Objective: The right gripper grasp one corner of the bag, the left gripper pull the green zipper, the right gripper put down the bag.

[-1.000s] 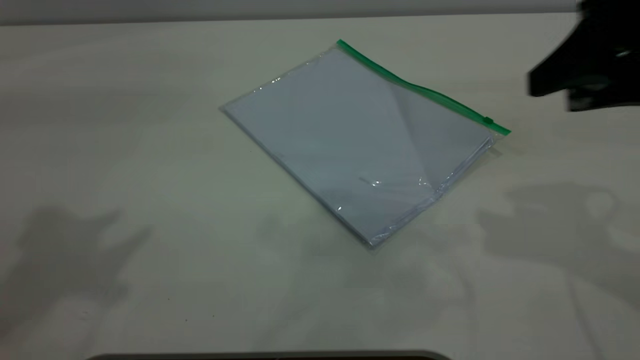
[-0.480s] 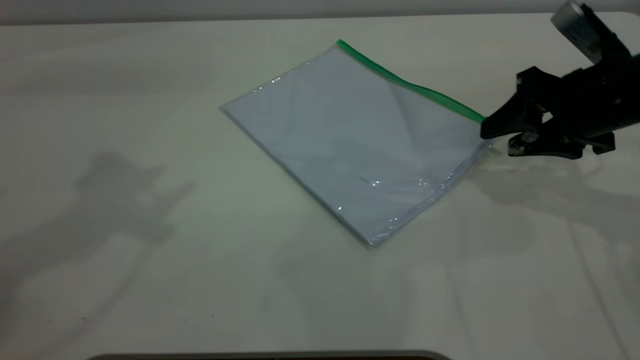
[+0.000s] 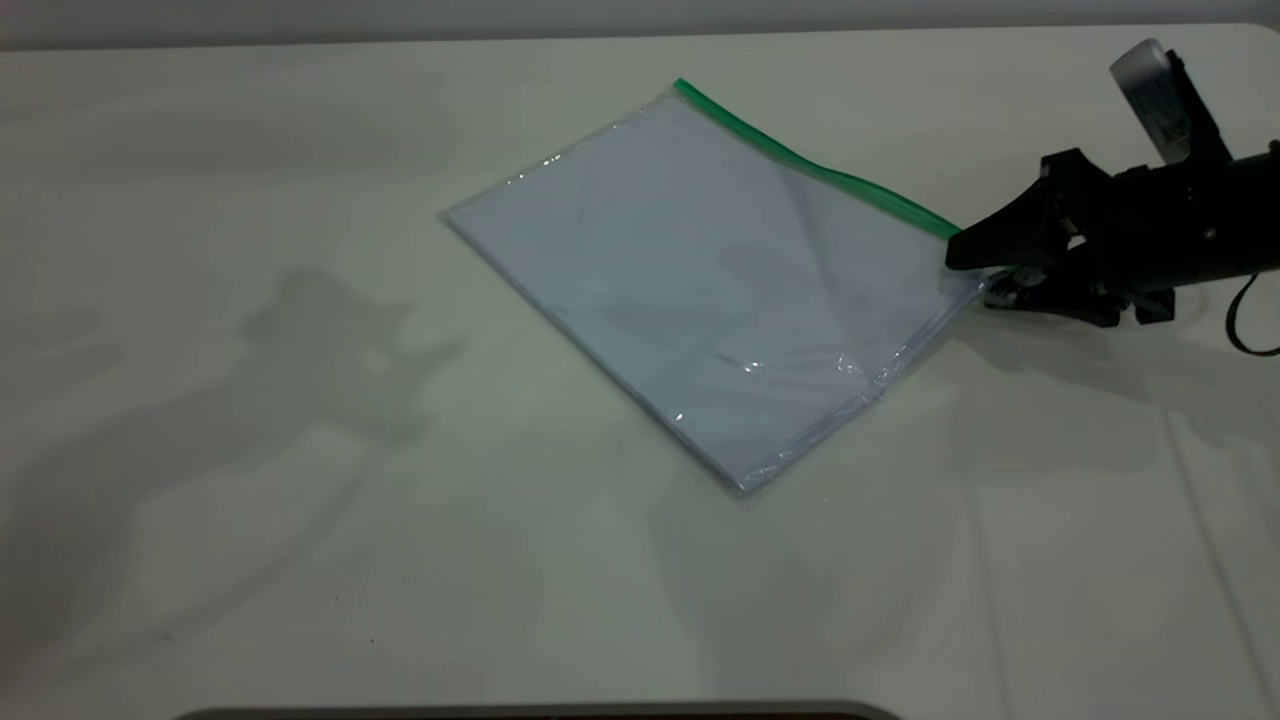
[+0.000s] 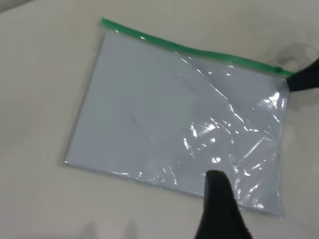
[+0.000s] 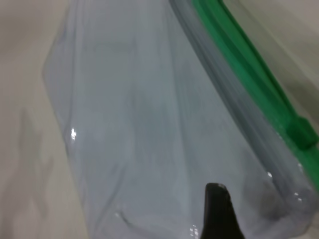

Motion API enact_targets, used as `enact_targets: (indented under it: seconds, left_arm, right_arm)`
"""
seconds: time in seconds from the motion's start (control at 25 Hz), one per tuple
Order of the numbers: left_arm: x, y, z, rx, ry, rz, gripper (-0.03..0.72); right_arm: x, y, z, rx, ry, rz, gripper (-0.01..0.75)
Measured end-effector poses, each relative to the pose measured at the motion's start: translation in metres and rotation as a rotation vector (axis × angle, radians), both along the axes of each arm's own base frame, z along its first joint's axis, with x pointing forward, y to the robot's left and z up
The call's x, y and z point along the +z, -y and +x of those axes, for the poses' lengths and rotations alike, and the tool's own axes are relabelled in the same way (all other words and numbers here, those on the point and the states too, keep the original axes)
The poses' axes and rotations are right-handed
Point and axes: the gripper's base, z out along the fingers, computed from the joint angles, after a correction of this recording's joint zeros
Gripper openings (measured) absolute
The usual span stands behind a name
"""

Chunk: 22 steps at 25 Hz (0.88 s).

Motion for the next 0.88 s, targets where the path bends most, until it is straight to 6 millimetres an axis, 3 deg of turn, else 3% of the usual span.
enact_targets:
  seconds: [0.36,0.52,0.68,0.88]
  left_arm:
    - [0.005,-0.001,0.005,0.021,0.031,0.006,0.547]
    - [0.005,-0.001,0.005,0.022,0.031,0.006,0.547]
    - [0.005,-0.001,0.005,0.026,0.034,0.007,0.547]
    - [-0.001,-0.002,0.009,0.037,0.027,0.014,0.547]
  right_arm:
    - [-0.01,-0.007,0.003,0.056,0.04,0.011,0.526]
    - [-0.017,-0.01,0.009,0.066,0.053,0.016,0.49]
    - [-0.018,-0.01,0.01,0.069,0.057,0.023,0.361]
    - [-0.014,-0.014,0.011,0.09,0.09,0.068,0.065]
